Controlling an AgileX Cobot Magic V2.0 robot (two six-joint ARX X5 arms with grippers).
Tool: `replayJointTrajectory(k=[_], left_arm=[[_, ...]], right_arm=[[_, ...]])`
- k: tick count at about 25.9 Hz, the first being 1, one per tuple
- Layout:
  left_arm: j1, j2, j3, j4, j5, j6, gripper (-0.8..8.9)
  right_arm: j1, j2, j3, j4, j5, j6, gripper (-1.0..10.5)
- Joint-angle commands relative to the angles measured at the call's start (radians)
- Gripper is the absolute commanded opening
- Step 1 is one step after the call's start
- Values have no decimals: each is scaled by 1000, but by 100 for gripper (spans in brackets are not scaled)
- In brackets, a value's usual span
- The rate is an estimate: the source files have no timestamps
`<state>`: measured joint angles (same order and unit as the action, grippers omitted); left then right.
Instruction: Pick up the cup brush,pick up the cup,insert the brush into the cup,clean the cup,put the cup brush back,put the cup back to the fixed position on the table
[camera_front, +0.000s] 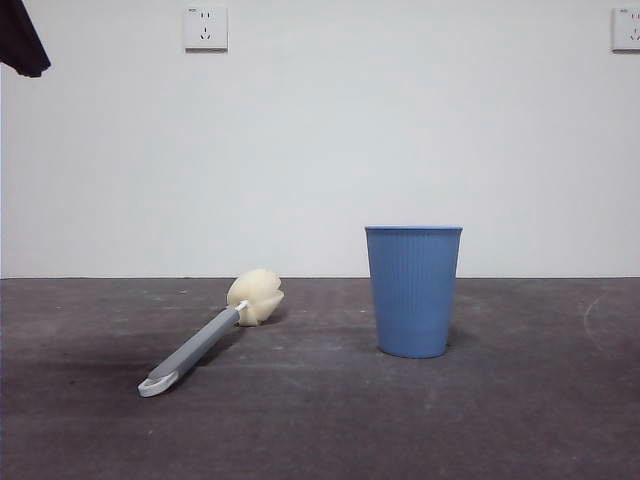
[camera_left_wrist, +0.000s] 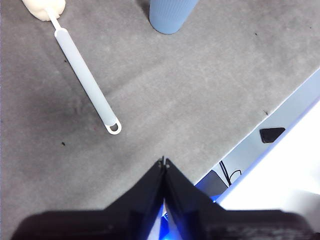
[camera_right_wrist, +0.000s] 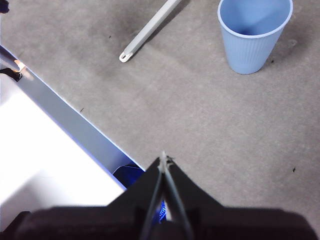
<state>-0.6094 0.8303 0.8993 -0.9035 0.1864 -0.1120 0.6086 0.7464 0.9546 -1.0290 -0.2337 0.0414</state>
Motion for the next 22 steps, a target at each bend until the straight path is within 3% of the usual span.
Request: replayJointTrajectory(k=[1, 3, 4, 7, 10, 14, 22], left_arm=[[8, -31, -1, 42, -73, 124, -4], [55, -67, -11, 211, -98, 304, -4], [98, -100, -32, 363, -63, 379, -4], [257, -200, -129, 718, 33, 412, -4], [378, -317, -294, 925, 24, 412, -4], [456, -458, -516, 989, -10, 405, -4], [537, -620, -766, 985, -13, 315, -4]], right_arm=[[2, -2, 1, 2, 1, 10, 1], [2, -2, 1, 2, 1, 10, 1], [2, -2, 1, 2, 1, 10, 1], [2, -2, 1, 2, 1, 10, 1], [2, -2, 1, 2, 1, 10, 1], [2, -2, 1, 2, 1, 10, 1], [2, -2, 1, 2, 1, 10, 1]])
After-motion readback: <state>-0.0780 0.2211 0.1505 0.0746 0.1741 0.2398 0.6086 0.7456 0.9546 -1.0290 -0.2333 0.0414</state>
